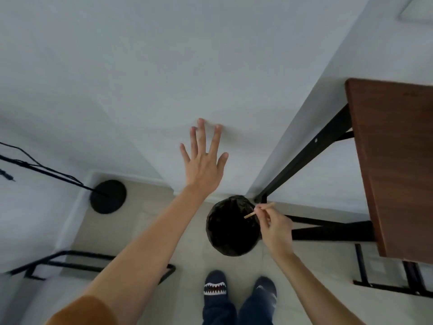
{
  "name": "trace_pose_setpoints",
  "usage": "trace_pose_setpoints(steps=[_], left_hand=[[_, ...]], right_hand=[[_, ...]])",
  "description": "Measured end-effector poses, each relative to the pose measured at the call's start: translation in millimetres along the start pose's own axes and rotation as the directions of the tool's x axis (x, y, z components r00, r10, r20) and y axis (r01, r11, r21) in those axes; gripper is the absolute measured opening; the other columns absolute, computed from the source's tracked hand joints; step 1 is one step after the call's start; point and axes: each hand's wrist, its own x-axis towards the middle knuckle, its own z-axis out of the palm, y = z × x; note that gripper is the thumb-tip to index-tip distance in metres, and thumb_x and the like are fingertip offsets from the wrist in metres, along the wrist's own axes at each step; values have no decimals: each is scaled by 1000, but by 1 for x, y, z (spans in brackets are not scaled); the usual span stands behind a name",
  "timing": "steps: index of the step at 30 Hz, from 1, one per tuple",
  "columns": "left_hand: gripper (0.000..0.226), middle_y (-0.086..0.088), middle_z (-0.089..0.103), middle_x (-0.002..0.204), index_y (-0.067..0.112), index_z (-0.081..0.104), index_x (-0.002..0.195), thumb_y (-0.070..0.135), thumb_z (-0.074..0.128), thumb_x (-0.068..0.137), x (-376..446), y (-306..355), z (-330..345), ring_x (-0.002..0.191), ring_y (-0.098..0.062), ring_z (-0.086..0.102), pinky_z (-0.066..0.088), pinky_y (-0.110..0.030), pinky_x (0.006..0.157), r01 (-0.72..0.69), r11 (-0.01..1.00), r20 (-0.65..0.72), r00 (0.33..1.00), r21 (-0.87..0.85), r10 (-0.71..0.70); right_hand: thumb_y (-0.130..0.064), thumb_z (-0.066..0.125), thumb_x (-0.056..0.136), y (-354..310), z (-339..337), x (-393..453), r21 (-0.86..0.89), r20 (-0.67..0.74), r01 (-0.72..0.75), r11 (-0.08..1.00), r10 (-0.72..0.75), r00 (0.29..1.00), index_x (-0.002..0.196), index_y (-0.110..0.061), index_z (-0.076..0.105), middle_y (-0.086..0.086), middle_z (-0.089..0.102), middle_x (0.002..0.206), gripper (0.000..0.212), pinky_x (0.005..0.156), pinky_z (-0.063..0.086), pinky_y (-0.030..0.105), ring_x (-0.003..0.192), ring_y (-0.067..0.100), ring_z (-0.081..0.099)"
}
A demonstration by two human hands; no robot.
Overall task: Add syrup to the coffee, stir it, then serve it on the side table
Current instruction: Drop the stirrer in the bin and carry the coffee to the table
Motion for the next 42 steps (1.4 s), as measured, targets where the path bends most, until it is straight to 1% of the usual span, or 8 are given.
trace_pose_setpoints(steps=[5,9,19,22,26,30,36,42], left_hand=[[68,-13,-19,169,30,-7,161,46,31,107,0,-1,-1,158,-37,-9,6,-67,121,1,1000,6,1000,1,-1],[68,-14,-20,169,29,-8,161,45,32,107,-1,-1,-3,158,-37,-9,8,-68,120,1,1000,35,999,-18,0],[72,-5,-25,168,31,-22,155,54,24,105,-23,20,-63,158,-34,-13,8,-67,123,-70,996,121,991,60,63],[69,-4,-18,170,34,-19,154,58,18,101,-25,42,-92,159,-34,-7,11,-67,122,-227,972,31,974,56,225],[72,-3,-7,172,33,-4,161,61,15,97,-23,108,-136,159,-31,-3,9,-64,122,-358,932,-122,930,-65,348],[74,0,-3,172,33,5,161,63,16,94,-45,192,-159,159,-25,-5,3,-58,124,-468,861,-161,882,-199,442],[66,2,-9,172,38,2,160,57,29,104,-88,308,-114,159,-22,-12,-3,-55,125,-466,853,67,868,-233,493],[63,-8,-3,172,37,2,161,57,23,105,-98,384,-67,159,-30,-10,-4,-62,123,-260,953,288,910,-157,296]], right_hand=[[-24,58,98,12,17,0,-23,114,-135,991,137,984,122,-7,66,3,74,110,31,89,45,21,102,17,69],[-22,57,98,-3,3,-6,9,68,-134,991,134,989,122,-7,65,7,73,112,30,88,45,22,102,20,68],[-20,57,98,-105,-93,-1,-47,-121,142,989,-147,982,129,-9,61,7,67,121,33,96,54,37,104,22,66],[-18,59,97,-144,-138,-7,-63,-235,252,966,-260,937,125,-10,63,6,67,119,30,83,51,24,85,23,68],[-15,62,95,-157,-210,-23,-46,-416,350,936,-337,845,120,-11,67,3,68,109,26,78,53,21,87,12,65],[-14,64,93,-121,-280,-45,-38,-568,290,956,-260,781,115,-13,69,-2,68,98,22,72,52,15,83,5,62],[-14,62,94,-25,-356,-69,52,-710,22,998,21,703,104,-17,70,-5,67,86,13,64,43,6,74,11,59],[-23,59,96,60,-384,-49,-2,-540,-179,984,149,828,119,-21,67,2,60,112,25,90,39,33,105,23,47]])
